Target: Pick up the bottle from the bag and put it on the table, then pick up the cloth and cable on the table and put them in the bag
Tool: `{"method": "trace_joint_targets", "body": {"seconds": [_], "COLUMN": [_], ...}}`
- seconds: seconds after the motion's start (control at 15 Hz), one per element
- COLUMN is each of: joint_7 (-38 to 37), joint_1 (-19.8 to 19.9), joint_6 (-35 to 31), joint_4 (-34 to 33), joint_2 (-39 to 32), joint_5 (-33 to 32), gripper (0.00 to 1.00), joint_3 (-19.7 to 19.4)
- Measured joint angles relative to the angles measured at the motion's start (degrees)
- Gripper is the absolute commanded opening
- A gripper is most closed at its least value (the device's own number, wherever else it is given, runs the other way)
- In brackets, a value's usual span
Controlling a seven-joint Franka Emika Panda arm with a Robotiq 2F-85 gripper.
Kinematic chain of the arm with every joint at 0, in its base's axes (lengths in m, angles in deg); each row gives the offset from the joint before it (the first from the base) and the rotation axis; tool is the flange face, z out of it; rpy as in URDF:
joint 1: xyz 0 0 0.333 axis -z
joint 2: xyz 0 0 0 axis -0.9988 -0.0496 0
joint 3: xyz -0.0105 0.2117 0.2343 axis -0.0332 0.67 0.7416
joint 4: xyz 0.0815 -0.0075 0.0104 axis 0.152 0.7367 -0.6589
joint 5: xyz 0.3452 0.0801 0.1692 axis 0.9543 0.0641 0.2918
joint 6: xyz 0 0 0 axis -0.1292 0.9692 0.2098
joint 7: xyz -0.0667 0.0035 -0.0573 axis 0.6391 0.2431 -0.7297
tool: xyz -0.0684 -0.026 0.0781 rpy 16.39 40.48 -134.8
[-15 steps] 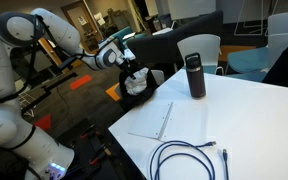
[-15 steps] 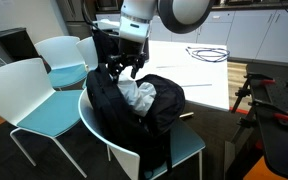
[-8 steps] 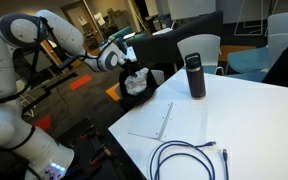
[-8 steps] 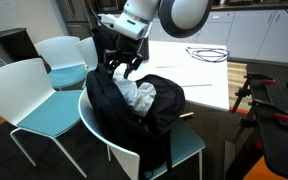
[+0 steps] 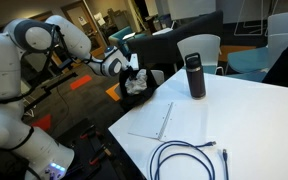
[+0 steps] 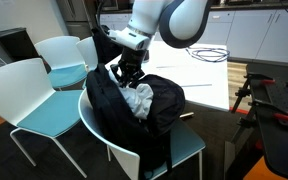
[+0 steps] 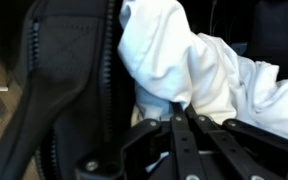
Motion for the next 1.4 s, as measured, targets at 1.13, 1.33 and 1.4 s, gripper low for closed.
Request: {"method": "trace_joint_targets", "body": {"seconds": [1.13,1.33,1.4], "joint_7": [-11.3,-11.6,-11.6], "joint_1": [-4.3,-5.0,-5.0], "joint_6": [16.7,16.6,16.6], "joint_4": [-12.6,-12.5,-11.9], "joint_2": [-12.1,-11.6,-10.8], "joint_5": [2.7,1.8,1.5], "gripper": [0.29,0.43,0.51], "joint_3": [-6.2,-6.7,-6.7]}}
